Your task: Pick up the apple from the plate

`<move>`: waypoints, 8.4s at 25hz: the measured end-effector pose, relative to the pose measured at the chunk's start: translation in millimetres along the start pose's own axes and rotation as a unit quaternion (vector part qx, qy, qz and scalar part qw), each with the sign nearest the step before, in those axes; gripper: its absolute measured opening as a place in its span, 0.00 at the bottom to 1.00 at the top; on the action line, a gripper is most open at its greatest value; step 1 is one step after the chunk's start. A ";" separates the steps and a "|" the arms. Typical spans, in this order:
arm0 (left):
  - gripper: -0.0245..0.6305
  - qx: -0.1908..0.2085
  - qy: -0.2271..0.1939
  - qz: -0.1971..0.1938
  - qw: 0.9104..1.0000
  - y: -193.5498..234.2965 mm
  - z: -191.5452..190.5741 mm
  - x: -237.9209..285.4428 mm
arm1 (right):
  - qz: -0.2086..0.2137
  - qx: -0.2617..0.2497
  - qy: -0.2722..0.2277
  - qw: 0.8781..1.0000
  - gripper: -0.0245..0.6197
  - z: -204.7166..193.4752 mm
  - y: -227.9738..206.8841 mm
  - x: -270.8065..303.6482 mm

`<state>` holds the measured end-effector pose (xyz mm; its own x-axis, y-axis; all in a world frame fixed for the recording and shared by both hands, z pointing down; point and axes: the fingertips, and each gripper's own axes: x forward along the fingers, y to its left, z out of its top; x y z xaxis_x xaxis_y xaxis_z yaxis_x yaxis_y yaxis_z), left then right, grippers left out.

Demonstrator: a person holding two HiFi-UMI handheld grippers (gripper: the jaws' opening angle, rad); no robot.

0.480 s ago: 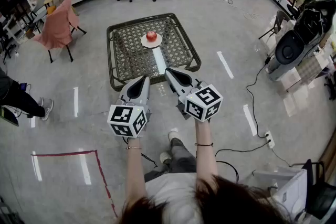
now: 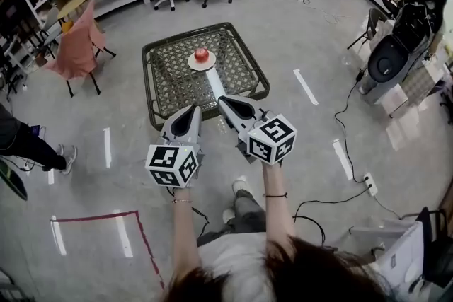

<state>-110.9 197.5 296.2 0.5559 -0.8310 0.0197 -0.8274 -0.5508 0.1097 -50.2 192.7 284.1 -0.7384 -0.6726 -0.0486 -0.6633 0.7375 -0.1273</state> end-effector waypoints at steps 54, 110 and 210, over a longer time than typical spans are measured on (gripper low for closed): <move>0.05 -0.028 0.039 0.071 0.996 79.9 -22.1 182.7 | 0.076 0.024 0.045 0.996 0.05 -12.1 -177.8 106.8; 0.05 -0.064 0.111 0.029 0.991 210.6 -65.5 308.0 | 0.033 0.074 0.100 0.992 0.05 -64.7 -284.8 241.6; 0.64 -0.028 0.220 0.006 0.975 311.0 -272.3 441.8 | 0.006 0.131 0.203 0.970 0.05 -285.9 -423.9 313.6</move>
<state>-100.8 -319.9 609.6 0.5360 -0.7175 0.4448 -0.8358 -0.5254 0.1597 -35.3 -313.2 606.1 -0.7679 -0.5455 0.3357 -0.6403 0.6683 -0.3787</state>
